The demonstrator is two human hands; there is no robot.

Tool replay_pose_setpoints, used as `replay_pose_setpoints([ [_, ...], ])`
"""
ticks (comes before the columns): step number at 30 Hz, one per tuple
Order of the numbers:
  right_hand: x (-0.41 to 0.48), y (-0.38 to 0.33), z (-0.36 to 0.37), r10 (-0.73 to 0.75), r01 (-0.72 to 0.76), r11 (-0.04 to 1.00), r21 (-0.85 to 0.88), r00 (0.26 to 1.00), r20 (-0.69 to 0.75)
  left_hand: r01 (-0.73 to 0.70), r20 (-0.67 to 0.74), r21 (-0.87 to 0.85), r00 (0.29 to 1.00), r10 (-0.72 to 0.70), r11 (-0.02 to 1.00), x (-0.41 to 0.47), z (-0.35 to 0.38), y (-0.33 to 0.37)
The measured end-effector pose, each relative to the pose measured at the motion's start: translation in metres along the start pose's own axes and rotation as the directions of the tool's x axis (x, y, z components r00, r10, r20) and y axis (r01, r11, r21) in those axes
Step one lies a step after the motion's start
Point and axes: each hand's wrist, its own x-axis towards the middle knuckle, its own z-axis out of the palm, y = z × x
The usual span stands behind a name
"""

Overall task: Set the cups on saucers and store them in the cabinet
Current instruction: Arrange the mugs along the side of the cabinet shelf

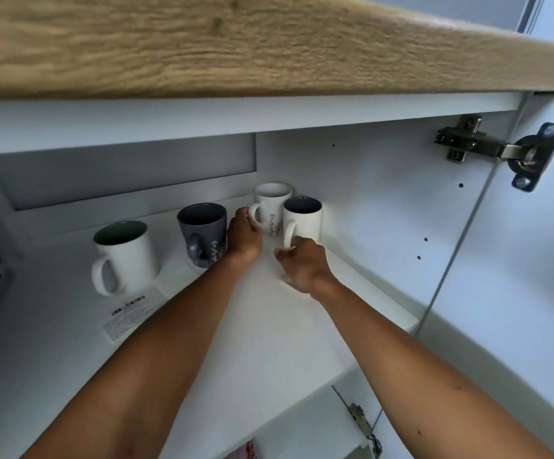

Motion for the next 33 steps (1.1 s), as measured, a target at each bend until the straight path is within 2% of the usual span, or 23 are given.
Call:
replay_pose_setpoints([
  [5, -0.005, 0.001, -0.017, 0.002, -0.001, 1.0, -0.023, 1.0, 0.013, 0.0, 0.049, 0.029, 0.999, -0.002, 1.0, -0.024, -0.008, -0.003],
  [8, -0.018, 0.005, -0.032, -0.105, 0.102, 0.98, -0.172, 0.994, -0.006, -0.041, 0.1, 0.02, 0.994, 0.039, 0.999, -0.045, -0.018, -0.005],
  [11, -0.035, 0.013, -0.045, -0.191, 0.194, 0.872, -0.448, 0.98, 0.054, -0.088, 0.239, 0.04, 0.968, 0.076, 0.995, -0.069, -0.034, -0.012],
  [15, -0.058, 0.021, -0.059, -0.128, 0.211, 0.727, -0.654, 0.977, 0.173, -0.168, 0.335, 0.147, 0.936, 0.11, 0.975, -0.102, -0.062, -0.028],
  [18, -0.076, 0.022, -0.065, -0.103, 0.234, 0.686, -0.689, 0.969, 0.226, -0.224, 0.354, 0.196, 0.924, 0.144, 0.955, -0.13, -0.087, -0.036],
  [25, -0.104, 0.005, -0.054, -0.107, 0.269, 0.689, -0.673, 0.956, 0.273, -0.193, 0.304, 0.28, 0.947, 0.103, 0.94, -0.181, -0.162, -0.053],
  [28, -0.105, -0.014, -0.037, -0.14, 0.321, 0.669, -0.671, 0.94, 0.31, -0.239, 0.225, 0.433, 0.962, 0.153, 0.869, -0.192, -0.197, -0.052],
  [33, -0.097, -0.048, 0.005, -0.216, 0.413, 0.659, -0.628, 0.905, 0.368, -0.191, 0.104, 0.631, 0.981, 0.161, 0.752, -0.186, -0.237, -0.064],
])
